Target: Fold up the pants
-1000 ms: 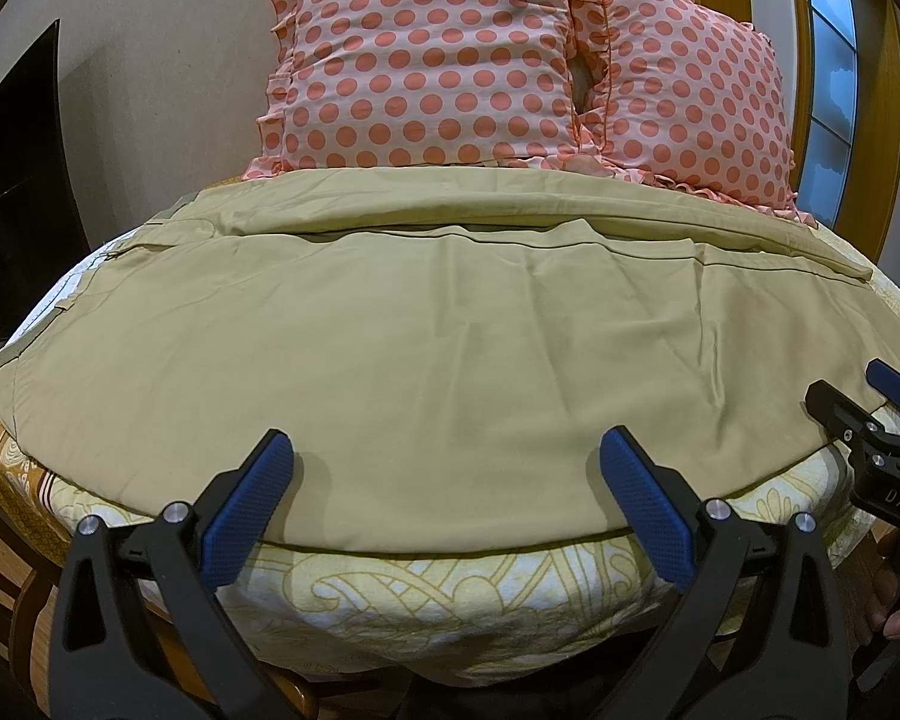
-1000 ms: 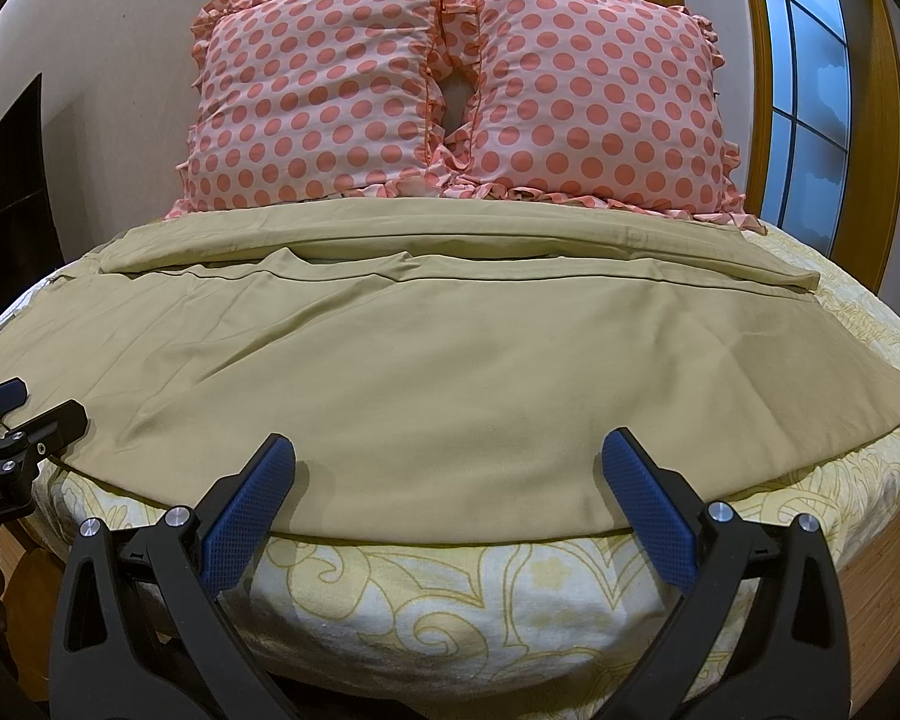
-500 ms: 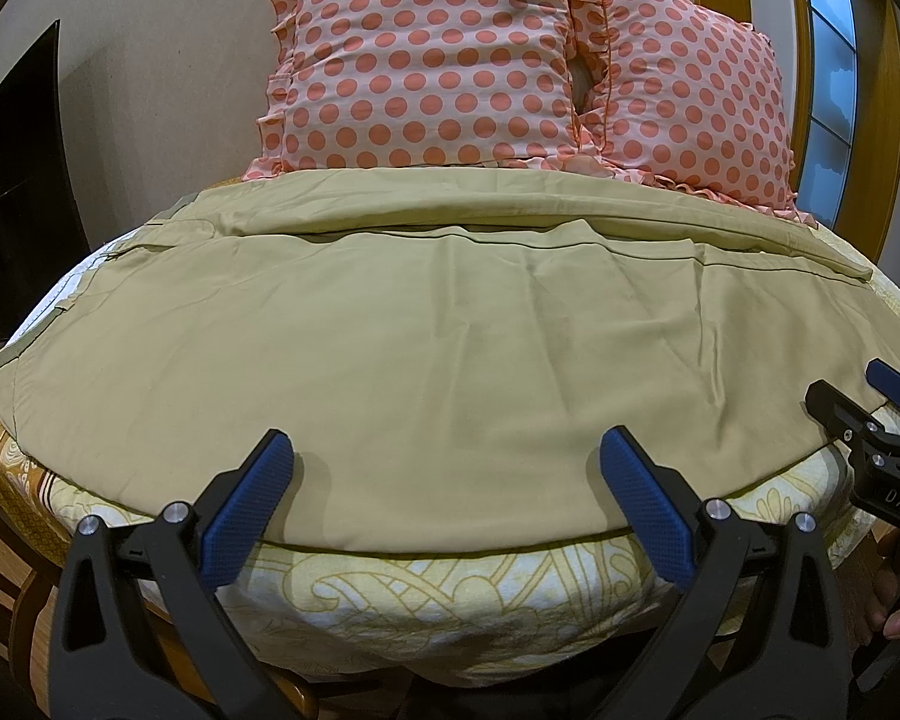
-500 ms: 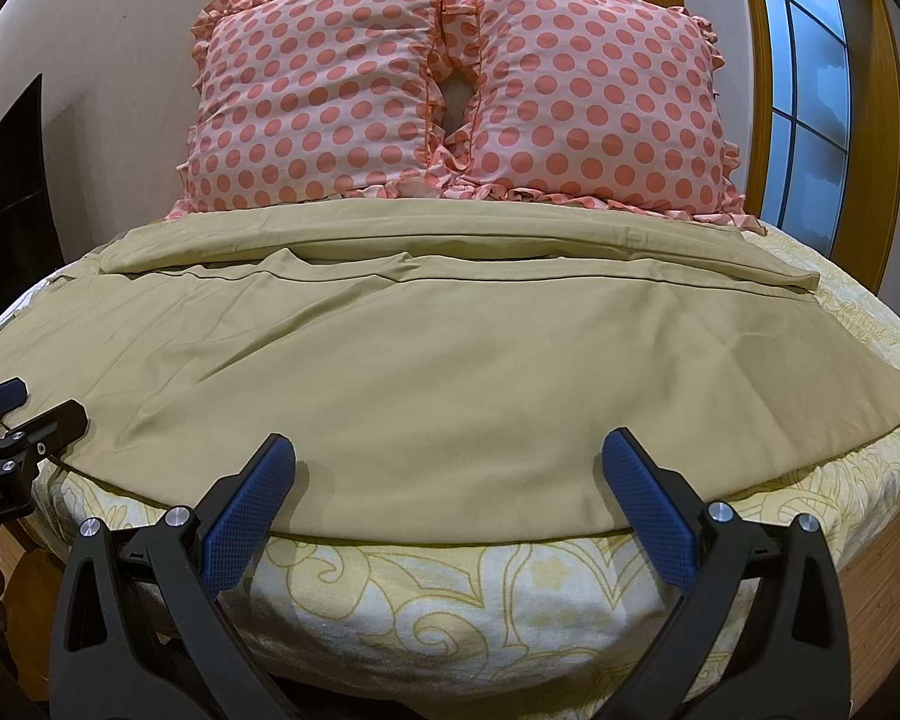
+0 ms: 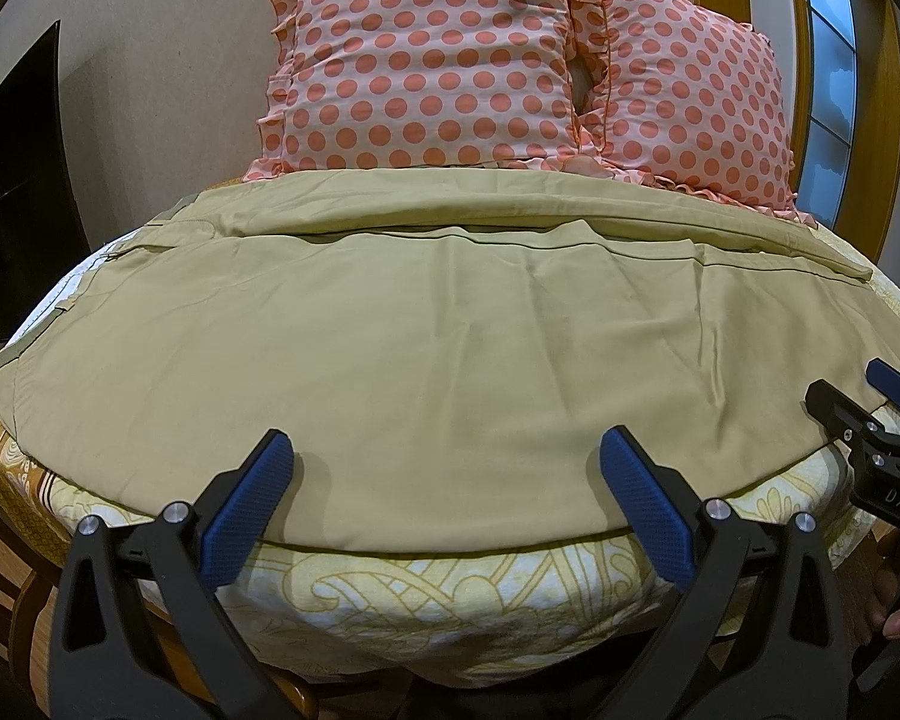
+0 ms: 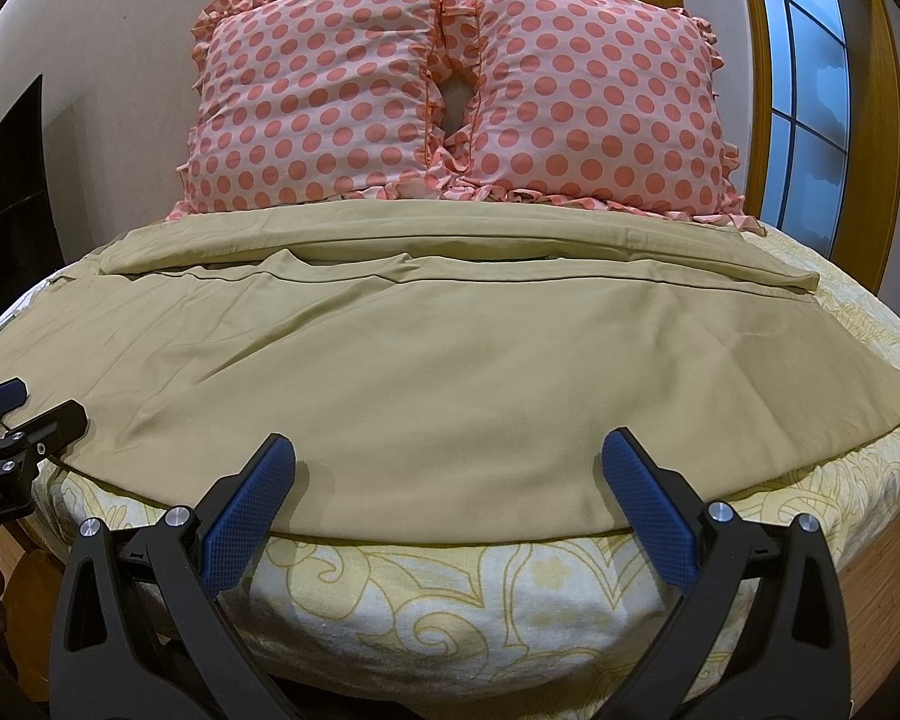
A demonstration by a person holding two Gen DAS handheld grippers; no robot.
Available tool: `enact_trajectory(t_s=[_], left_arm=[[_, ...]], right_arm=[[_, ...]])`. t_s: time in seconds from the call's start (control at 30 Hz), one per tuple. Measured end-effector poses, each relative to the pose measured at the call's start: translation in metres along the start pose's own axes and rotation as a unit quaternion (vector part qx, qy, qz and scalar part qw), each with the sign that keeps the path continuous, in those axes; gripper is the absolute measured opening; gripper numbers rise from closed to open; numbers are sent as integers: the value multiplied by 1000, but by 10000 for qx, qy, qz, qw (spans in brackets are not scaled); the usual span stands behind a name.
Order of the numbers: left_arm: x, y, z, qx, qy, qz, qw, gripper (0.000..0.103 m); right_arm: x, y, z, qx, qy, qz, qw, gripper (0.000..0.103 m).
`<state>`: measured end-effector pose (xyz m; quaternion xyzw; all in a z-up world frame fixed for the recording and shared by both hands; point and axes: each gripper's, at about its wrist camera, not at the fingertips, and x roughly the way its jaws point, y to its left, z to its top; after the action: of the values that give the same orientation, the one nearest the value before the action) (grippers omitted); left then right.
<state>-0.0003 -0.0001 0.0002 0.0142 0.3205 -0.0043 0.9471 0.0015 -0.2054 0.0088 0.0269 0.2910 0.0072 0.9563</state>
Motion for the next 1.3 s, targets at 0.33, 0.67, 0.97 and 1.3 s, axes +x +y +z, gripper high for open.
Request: enact_trajectory(t_s=[0.33,0.67,0.97,1.3], left_arm=[[0,0,0,0,5,-2,10000,101],[0,0,0,2,7,-2,10000,101],[-2,3,3,48,143,-91,9998,101],[-2,29,70,-128,-249,235,9993,101]], right_arm=[[0,0,0,3,-6,-3,10000,102],[-1,0,-2,-5,1,-1,10000,102],[4,-9,10,93,365,169,9991,102],[66,-145,138,1671,742,-707,9806,102]])
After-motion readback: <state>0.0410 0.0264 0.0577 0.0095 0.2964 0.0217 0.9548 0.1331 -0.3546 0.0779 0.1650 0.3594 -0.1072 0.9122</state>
